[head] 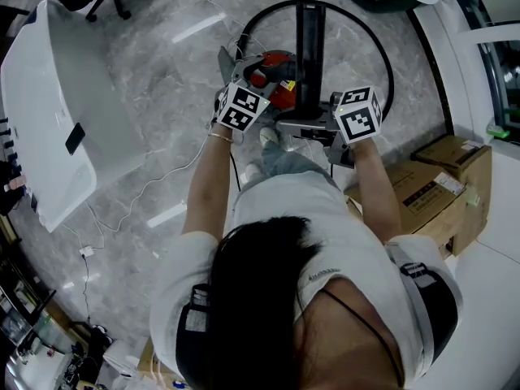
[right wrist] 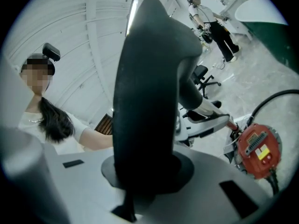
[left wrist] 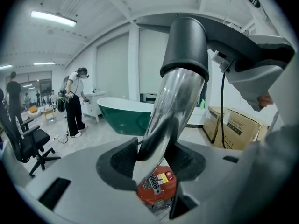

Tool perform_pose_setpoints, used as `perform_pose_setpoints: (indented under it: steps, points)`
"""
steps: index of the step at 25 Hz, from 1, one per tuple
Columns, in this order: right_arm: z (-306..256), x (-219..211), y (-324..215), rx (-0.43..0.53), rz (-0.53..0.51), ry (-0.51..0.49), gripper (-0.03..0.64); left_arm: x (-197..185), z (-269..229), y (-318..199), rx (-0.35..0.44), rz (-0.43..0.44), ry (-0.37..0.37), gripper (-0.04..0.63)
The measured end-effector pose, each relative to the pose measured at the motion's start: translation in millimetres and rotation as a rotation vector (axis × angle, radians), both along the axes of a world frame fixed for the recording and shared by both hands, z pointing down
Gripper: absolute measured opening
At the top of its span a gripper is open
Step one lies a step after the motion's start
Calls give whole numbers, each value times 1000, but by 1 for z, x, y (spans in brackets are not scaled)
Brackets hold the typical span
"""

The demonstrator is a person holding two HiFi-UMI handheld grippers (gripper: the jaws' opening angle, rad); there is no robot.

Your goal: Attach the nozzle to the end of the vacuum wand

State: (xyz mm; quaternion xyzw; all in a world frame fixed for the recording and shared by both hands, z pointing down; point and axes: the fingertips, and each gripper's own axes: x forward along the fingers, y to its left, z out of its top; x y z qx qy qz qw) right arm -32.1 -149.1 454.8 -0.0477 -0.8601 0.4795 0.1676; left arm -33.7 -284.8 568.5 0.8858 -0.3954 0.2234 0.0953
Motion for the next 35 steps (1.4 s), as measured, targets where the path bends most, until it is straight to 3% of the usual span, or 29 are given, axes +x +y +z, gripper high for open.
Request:
perform_pose_setpoints:
  steps: [11,27,35]
  points:
    - [12,0,2,121,-10,88,64,0,0,-1,-13,2,2,179]
    - [38,0,-3,395,-1,267,60,-1,0,1,-28,37,0,179]
    - [45,0,-6,415,31,206,60,-3,-1,1,-31,41,11,181]
